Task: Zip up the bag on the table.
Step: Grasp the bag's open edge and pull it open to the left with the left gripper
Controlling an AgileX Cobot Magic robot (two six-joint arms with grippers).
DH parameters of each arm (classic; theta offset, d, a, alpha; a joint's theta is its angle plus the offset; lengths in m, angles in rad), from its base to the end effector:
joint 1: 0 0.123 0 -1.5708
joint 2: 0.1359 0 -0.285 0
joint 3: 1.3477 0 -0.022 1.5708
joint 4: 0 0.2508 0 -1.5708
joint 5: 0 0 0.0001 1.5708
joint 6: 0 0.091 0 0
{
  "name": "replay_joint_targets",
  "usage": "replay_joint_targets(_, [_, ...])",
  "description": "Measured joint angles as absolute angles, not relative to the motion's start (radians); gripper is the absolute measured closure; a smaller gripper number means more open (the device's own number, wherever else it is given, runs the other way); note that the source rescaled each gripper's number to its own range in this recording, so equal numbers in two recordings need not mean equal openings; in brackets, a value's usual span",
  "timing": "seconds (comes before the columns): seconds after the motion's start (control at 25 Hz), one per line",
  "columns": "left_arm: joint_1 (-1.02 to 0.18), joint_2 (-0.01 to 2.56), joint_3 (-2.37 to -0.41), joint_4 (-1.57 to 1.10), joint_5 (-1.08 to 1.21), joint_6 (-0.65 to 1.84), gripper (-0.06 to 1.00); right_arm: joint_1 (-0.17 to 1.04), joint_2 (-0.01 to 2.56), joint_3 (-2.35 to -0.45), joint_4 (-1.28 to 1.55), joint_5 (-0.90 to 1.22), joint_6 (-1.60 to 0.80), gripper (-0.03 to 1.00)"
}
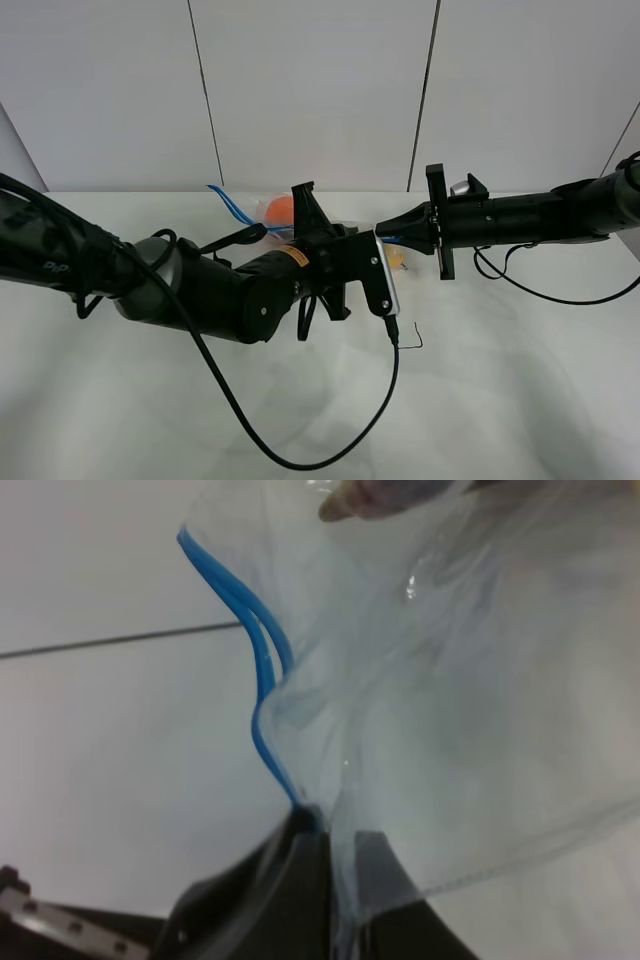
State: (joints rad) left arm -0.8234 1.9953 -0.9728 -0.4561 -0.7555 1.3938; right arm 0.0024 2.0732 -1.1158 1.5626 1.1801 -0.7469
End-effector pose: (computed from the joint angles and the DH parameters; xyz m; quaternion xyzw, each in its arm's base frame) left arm 0.2937 -0.2765 0.1555 0.5688 0.5355 0.1886 0.5951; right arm 0.3699 0.0851 0.1475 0.1339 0.7938 0.5912 0.0498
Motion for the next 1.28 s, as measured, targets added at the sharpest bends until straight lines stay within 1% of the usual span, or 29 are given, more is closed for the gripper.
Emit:
replay_joint_targets(0.2, [-0.724,1.995,-0.973,-0.451,-0.757,1.436,0.94,0.002,2.073,-1.117,1.575,1.172,-0.747,0.97])
replay_joint_targets(0.56, [-0.587,1.995,-0.973,-0.425,-0.759,1.513,0.94,0.002,2.073,-1.117,1.575,1.172,-0.747,0.97])
replay_joint_targets(1.0, [-0.410,1.995,-0.973,-0.312,-0.756,1.518,0.94,0.003,2.073,-1.117,1.576,1.174,-0.747,0.97])
replay_joint_targets(1.2, [-0.333,1.995,-0.973,-0.323,-0.759,1.518,0.94,0.003,2.073,-1.118,1.561,1.176,-0.747,0.97])
replay_joint_targets(1.28, [-0.322,1.995,-0.973,-0.315,-0.755,1.518,0.94,0.003,2.073,-1.120,1.566,1.177,-0.747,0.97])
